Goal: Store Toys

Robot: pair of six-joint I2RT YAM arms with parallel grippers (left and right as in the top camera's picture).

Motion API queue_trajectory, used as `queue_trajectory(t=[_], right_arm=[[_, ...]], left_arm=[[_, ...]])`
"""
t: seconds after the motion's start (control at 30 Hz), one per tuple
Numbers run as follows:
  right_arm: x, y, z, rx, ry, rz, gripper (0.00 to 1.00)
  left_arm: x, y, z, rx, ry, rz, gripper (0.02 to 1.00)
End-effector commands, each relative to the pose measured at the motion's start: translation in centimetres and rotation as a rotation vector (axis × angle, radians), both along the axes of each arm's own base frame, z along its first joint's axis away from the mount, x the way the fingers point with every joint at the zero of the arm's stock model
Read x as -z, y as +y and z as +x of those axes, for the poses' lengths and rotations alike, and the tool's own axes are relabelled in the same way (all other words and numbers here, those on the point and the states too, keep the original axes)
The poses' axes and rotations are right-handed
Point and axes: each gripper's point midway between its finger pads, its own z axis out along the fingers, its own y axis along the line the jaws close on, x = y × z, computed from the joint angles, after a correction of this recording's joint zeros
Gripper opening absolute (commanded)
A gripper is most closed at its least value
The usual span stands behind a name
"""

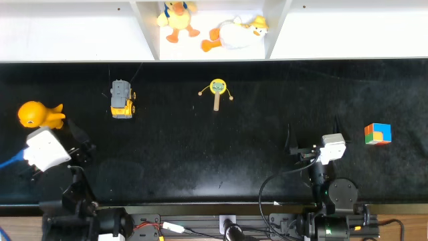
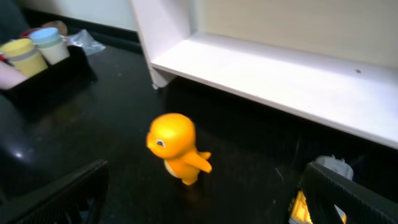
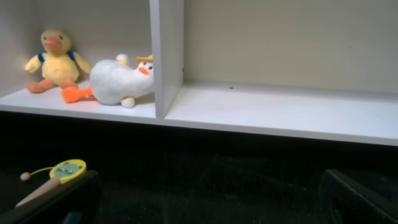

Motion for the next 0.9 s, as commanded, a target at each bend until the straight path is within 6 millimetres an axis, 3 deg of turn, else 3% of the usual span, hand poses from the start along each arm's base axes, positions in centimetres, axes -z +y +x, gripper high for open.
queue_trajectory(t=[0.03, 0.3, 0.5, 0.7, 0.8, 0.9], right_arm=[[0.3, -0.2, 0.0, 0.013, 0.000, 0.004, 0.996], [0.3, -0.2, 0.0, 0.013, 0.000, 0.004, 0.996], [0.3, -0.2, 0.0, 0.013, 0.000, 0.004, 0.996], [0.3, -0.2, 0.0, 0.013, 0.000, 0.004, 0.993], [0.3, -0.2, 0.0, 0.013, 0.000, 0.004, 0.996], [0.3, -0.2, 0.0, 0.013, 0.000, 0.004, 0.996]], left_arm=[[-1.1, 0.3, 0.0, -0.002, -0.047, -0.032, 0.989], [0.1, 0.5, 0.1, 0.064, 0.011, -0.046, 0.993], [3.5, 4.3, -2.5, -0.165, 0.175, -0.081, 0.993], [3.9, 6.8, -1.2, -0.218, 0.216, -0.068, 0.996], [5.4, 7.7, -0.7, -0.215, 0.300, -0.069, 0.991], [7.0, 7.8, 1.4, -0.100, 0.339, -0.099, 0.993]])
